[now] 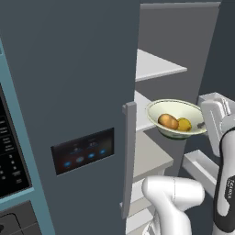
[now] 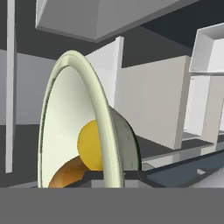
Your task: Place the bowl with the lemon and potato on the second highest shelf of the fridge. Place the bowl with the chicken drumstick and fish on the top shelf of the fridge.
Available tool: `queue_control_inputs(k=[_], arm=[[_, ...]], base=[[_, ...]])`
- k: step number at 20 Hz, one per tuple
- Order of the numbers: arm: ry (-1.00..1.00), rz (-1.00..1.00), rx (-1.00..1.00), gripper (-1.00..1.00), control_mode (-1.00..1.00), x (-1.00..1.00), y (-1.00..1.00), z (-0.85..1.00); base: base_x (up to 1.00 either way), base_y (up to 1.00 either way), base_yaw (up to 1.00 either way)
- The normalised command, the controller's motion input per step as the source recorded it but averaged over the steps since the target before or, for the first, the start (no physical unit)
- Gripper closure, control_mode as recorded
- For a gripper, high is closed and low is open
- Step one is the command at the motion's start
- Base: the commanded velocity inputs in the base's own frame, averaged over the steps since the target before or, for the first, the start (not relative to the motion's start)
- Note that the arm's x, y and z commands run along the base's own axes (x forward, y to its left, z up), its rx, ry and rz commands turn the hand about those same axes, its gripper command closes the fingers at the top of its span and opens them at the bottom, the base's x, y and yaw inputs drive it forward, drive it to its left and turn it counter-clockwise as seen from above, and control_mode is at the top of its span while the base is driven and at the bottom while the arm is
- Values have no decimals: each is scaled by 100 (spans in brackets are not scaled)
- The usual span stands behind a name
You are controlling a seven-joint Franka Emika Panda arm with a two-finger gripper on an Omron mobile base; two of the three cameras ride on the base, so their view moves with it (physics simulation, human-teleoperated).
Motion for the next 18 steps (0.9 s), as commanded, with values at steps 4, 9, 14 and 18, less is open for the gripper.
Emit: queue_control_inputs(k=[4, 9, 14, 18], arm=[[0, -24, -6, 100, -100, 100, 32, -1], [1, -16, 0, 100, -100, 100, 8, -13], [4, -3, 0, 100, -100, 80, -12, -31], [11, 0, 0, 100, -100, 75, 5, -29]], base=[[0, 0, 0], [0, 0, 0], [0, 0, 0], [0, 0, 0]])
